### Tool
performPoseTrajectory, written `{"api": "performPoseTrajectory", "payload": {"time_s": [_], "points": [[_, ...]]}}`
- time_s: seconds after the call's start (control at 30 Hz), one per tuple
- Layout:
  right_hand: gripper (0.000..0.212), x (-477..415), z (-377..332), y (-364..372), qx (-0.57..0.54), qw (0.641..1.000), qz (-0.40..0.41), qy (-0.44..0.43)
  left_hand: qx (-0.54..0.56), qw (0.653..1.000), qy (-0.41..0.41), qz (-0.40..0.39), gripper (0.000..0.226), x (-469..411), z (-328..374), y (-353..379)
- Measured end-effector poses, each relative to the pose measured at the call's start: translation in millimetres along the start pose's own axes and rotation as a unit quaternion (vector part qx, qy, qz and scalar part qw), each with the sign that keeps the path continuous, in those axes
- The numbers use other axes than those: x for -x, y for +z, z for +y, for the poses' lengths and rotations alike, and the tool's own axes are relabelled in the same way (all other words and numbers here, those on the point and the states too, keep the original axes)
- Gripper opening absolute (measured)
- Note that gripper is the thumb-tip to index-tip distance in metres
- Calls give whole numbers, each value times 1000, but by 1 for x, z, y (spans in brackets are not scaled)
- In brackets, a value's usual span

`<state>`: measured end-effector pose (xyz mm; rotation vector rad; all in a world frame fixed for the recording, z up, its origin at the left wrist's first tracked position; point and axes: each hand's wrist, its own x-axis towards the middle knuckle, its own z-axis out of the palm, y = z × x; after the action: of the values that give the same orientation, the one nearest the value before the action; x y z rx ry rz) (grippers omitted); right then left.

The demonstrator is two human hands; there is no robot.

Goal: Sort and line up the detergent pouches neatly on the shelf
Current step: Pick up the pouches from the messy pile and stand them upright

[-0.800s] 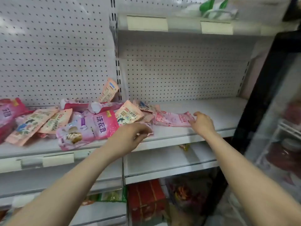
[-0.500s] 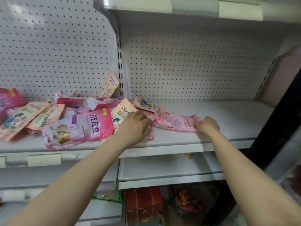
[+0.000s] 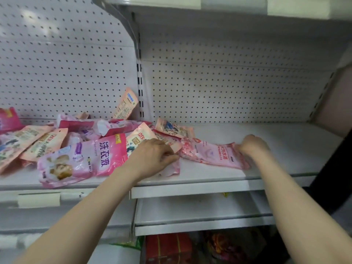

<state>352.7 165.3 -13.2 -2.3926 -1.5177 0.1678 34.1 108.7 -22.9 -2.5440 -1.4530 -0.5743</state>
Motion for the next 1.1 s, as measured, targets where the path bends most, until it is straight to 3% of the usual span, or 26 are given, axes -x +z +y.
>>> {"api": "performPoseTrajectory", "payload": {"time_s": [0.1, 0.27, 0.37, 0.47, 0.6, 0.7, 0.83, 0.93, 1.03, 1.1], "points": [[25, 3, 9, 22, -22, 999, -20, 45, -8, 999, -1, 35, 41, -15, 3, 0], [23, 3, 6, 17, -148, 985, -21, 88, 18, 997, 70, -33, 43, -35, 13, 11], [15, -2, -2, -5, -198, 976, 94, 9, 49, 995, 81, -45, 40, -40, 7, 13], [13, -7, -23, -52, -254, 940, 211, -88, 46, 993, 86, -72, 39, -39, 1, 15], [12, -7, -60, -98, -230, 916, 227, -238, 67, 990, 76, -97, 36, -47, -5, 9], [9, -11, -66, -99, -197, 911, 229, -282, 81, 992, 66, -78, 33, -61, -12, -3], [6, -23, -50, -83, -299, 901, 212, -230, 62, 992, 36, -99, 43, -90, -27, -8], [17, -26, -40, -72, -466, 849, 201, -145, 40, 985, -10, -170, 50, -118, -42, -1], [20, -24, -28, -48, -539, 824, 155, -78, 7, 971, -37, -236, 56, -147, -53, 13], [14, -23, -21, -28, -546, 827, 118, -57, -13, 964, -52, -259, 58, -161, -55, 20]]}}
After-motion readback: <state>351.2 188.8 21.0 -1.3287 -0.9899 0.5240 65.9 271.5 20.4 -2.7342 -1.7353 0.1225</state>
